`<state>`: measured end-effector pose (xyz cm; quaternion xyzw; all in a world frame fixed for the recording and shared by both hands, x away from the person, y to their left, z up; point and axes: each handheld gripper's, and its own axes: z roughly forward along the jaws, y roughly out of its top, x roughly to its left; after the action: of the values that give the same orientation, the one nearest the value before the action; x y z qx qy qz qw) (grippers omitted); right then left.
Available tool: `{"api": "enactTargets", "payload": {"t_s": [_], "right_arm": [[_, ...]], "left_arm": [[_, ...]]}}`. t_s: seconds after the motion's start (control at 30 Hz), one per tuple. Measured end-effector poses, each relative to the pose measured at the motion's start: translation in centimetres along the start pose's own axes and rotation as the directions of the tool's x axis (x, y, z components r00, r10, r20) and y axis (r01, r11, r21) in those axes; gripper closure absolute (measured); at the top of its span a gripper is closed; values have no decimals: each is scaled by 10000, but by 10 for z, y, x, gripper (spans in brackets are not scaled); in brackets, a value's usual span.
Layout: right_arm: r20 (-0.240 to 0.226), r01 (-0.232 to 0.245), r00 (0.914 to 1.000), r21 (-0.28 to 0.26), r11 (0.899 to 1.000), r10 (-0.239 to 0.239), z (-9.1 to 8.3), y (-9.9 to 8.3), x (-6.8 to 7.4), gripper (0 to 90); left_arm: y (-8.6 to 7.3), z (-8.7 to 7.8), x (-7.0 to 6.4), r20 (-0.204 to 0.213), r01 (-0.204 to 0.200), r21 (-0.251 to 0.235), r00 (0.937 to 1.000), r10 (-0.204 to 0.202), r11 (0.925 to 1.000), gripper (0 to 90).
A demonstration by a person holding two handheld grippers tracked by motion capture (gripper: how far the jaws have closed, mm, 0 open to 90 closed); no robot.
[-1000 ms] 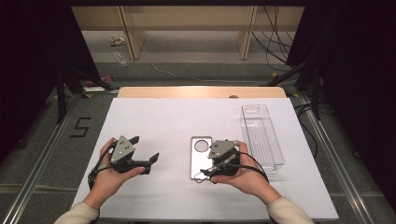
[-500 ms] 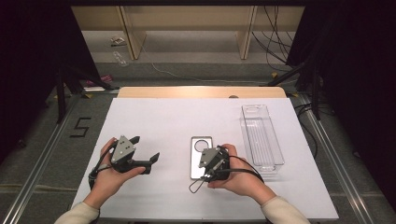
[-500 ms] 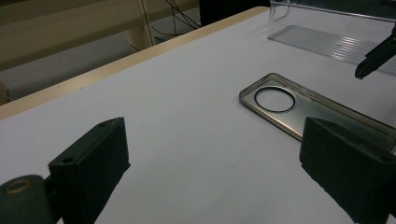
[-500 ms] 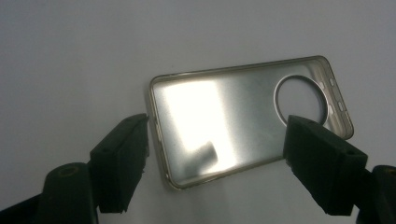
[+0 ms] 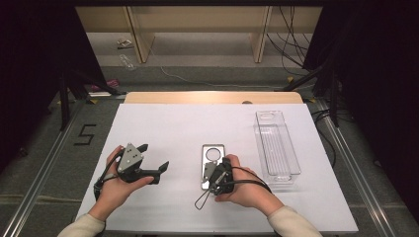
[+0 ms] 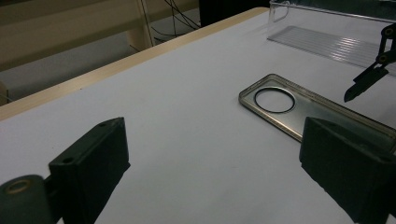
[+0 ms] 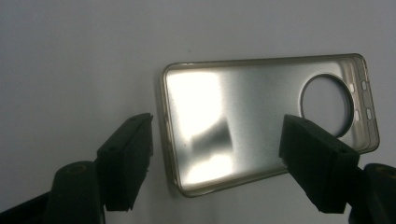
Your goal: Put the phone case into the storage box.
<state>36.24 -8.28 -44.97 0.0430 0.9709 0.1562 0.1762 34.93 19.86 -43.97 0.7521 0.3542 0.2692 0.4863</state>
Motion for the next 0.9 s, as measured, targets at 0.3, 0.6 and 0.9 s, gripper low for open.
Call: {"api": "enactTargets", "payload": {"t_s": [0.3, 0.6, 0.9], "right_arm": [[-36, 311, 9995, 439, 9986, -309, 8, 6, 2, 301], [-63, 458, 9989, 712, 9964, -455, 12, 8, 2, 315], [-88, 592, 9982, 945, 9938, -586, 14, 9, 2, 339]], "left_arm": [[0, 0, 0, 21, -8, -6, 10000, 8, 10000, 77], [0, 0, 0, 28, -20, -8, 10000, 20, 10000, 77], [0, 0, 0, 43, -19, -10, 10000, 19, 10000, 77]]}}
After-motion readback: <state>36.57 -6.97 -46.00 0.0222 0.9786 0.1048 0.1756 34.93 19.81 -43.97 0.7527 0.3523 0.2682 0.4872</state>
